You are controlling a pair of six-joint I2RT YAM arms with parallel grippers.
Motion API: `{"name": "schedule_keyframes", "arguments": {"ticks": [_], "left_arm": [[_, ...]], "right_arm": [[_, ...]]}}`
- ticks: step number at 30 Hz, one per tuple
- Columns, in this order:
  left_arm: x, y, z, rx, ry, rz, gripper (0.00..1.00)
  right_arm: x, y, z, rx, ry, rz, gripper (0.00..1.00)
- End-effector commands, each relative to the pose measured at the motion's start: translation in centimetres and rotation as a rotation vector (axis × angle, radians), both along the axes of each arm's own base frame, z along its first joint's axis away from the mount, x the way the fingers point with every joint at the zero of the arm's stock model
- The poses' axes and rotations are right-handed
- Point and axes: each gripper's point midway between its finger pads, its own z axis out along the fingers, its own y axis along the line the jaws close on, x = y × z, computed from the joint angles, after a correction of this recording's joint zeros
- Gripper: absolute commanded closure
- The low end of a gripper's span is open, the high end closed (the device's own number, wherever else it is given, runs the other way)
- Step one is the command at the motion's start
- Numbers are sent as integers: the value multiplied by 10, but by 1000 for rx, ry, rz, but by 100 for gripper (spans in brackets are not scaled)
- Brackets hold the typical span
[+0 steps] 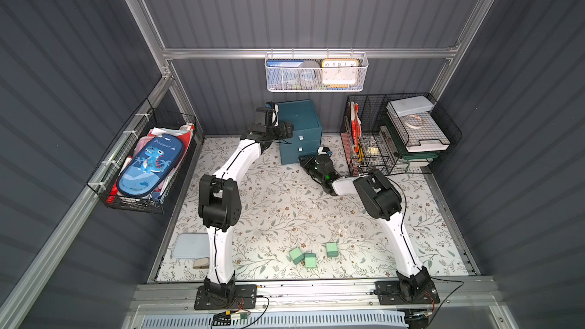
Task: Place the plugs into the drawer by color
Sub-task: Open the drawer in the storage box.
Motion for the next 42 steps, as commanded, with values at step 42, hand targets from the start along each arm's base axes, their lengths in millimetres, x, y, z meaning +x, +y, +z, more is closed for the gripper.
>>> {"name": "schedule_keyframes", "arguments": {"ticks": [42], "left_arm": [[-16, 4, -86, 91, 218, -25, 11]], "right_arm": [[-122, -18, -25, -193, 103, 199, 100]]}}
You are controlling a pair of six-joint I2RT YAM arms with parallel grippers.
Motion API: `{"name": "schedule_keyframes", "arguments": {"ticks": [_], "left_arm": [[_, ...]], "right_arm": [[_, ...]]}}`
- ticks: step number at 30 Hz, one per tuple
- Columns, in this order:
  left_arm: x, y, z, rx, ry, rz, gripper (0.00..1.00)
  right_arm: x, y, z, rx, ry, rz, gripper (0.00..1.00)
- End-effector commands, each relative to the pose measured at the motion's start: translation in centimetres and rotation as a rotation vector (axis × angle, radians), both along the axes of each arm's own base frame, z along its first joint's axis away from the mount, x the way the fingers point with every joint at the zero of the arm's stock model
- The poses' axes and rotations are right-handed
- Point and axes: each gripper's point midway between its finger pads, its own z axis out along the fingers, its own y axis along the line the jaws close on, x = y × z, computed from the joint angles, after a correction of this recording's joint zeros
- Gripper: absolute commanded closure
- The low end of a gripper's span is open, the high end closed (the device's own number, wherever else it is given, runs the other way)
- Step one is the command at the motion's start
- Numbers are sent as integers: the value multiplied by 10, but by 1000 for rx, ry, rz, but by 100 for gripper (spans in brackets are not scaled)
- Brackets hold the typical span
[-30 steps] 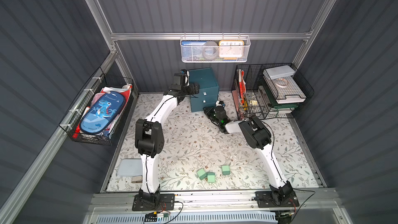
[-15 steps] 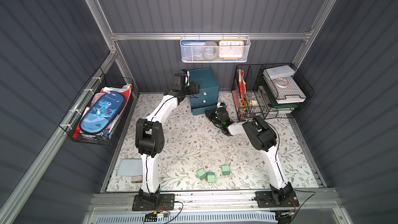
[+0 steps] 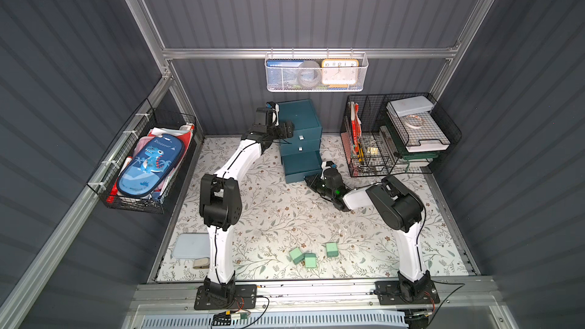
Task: Place the plugs into the drawer by color
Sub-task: Open the drawer in the storage box.
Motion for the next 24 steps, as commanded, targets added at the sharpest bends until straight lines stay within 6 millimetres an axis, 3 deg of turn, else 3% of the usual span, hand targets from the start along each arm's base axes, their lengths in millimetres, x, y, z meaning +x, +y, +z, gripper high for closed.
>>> {"name": "schedule_keyframes", "arguments": {"ticks": [1, 14, 15, 20, 24], "left_arm": [[-21, 7, -85, 103, 233, -18, 11], [-21, 7, -84, 104, 229, -18, 11], [-21, 7, -83, 104, 227, -18, 11], [-22, 7, -83, 105, 226, -19, 11], [-22, 7, -81, 106, 221, -18, 11]], "right_arm": [[-15, 3, -11, -25, 30, 49, 100], [-28, 5, -13, -57, 39, 81, 100], [-28, 5, -12, -59, 38, 81, 98], [-35, 0, 4, -111, 25, 99, 65], [-56, -9, 18, -203, 56, 135, 59]]}}
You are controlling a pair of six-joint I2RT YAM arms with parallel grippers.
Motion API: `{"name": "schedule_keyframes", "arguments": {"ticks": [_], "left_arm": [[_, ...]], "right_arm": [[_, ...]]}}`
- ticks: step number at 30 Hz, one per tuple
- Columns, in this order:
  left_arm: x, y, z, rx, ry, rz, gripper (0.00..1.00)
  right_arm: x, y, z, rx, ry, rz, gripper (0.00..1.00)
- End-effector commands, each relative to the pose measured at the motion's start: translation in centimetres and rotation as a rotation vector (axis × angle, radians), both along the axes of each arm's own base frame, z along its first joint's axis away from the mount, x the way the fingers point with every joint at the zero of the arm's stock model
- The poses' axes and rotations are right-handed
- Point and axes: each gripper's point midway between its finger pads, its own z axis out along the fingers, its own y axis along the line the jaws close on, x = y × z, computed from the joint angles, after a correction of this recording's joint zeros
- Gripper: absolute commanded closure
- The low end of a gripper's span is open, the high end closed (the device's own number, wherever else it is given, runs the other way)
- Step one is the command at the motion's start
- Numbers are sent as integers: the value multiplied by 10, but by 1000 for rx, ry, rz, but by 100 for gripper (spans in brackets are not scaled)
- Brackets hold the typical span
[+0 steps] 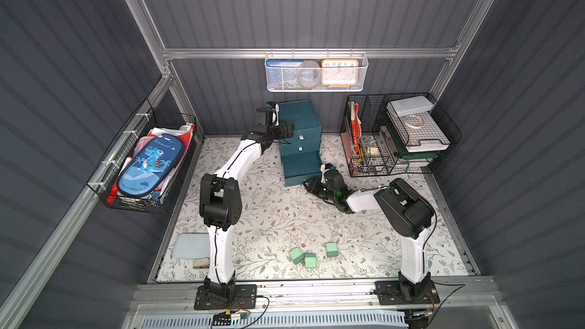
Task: Place the plugs into the drawer by color
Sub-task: Open the drawer in the storage box, then pick up the plug from the center of the board.
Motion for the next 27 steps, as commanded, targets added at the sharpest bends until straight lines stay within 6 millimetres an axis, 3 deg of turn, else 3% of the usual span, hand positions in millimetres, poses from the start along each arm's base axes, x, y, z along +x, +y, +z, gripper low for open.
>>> {"name": "schedule_keyframes", "arguments": {"ticks": [1, 10, 14, 21, 27], "left_arm": [[-22, 7, -80, 107, 220, -20, 11], [-23, 7, -75, 102, 211, -20, 11], [-23, 7, -72, 101, 207, -16, 11], [-23, 8, -77, 108, 211, -17, 11], [-20, 8, -78, 115, 204, -12, 11]], "right_arm": [[-29, -12, 5, -133, 39, 56, 59], [-161, -75, 4, -671, 162, 184, 53], [-203, -100, 3, -831, 244, 174, 49], [-239, -111, -4, -907, 347, 148, 40], [-247, -83, 1, -767, 330, 196, 34]]}}
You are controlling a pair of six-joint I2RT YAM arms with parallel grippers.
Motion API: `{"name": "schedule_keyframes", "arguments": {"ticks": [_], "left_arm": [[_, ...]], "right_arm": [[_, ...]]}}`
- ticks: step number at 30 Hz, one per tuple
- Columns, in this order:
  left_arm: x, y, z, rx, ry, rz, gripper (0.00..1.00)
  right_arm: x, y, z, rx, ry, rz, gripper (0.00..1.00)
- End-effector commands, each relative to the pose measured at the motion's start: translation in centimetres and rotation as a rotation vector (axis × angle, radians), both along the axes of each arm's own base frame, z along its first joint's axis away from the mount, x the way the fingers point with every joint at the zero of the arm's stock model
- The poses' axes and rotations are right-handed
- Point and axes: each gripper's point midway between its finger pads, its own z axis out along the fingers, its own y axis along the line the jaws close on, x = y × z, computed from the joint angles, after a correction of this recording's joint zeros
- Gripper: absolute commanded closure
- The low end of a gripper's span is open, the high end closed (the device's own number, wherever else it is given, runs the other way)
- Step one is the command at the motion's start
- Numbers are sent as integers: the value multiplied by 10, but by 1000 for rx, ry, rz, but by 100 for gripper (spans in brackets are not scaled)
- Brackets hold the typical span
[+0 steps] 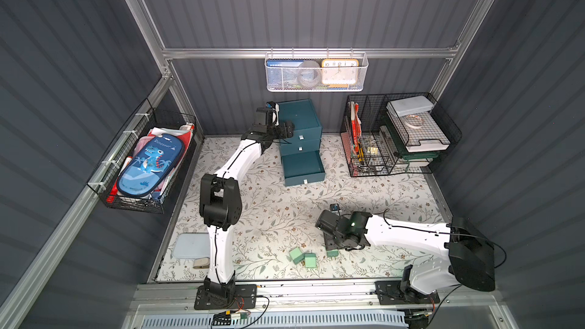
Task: Place the plugs into the drawer by color
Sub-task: Pick up the plug from the center of the board.
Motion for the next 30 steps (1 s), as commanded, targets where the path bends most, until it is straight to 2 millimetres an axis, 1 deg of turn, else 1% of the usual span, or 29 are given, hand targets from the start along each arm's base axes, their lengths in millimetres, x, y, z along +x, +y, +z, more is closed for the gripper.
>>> {"name": "schedule_keyframes", "arguments": {"ticks": [1, 5, 7, 10, 17, 21, 25, 27, 29, 30], "left_arm": [[-20, 8, -79, 115, 207, -12, 11], [-21, 8, -77, 116, 204, -11, 11], [-21, 8, -77, 117, 206, -13, 11], [-22, 8, -79, 118, 208, -12, 11], [-21, 8, -81, 120, 212, -12, 11], [-21, 8, -83, 122, 214, -13, 11], [-21, 7, -84, 120, 214, -13, 11], [-21, 7, -83, 119, 214, -12, 11], [-21, 7, -82, 119, 213, -11, 11], [-22, 7, -82, 120, 213, -12, 11]], "right_arm": [[-5, 3, 1, 35, 11, -22, 33], [-6, -7, -15, -57, 39, -46, 33], [-6, -10, -20, -95, 50, -59, 32], [-7, -8, -25, -113, 63, -61, 29], [-13, -2, -37, -111, 83, -49, 30], [-16, -1, -41, -105, 97, -52, 36], [-16, 0, -39, -97, 90, -54, 51], [-13, 0, -38, -96, 73, -51, 56], [-4, 0, -33, -113, 41, -40, 60], [3, 4, -28, -112, 29, -27, 61]]}}
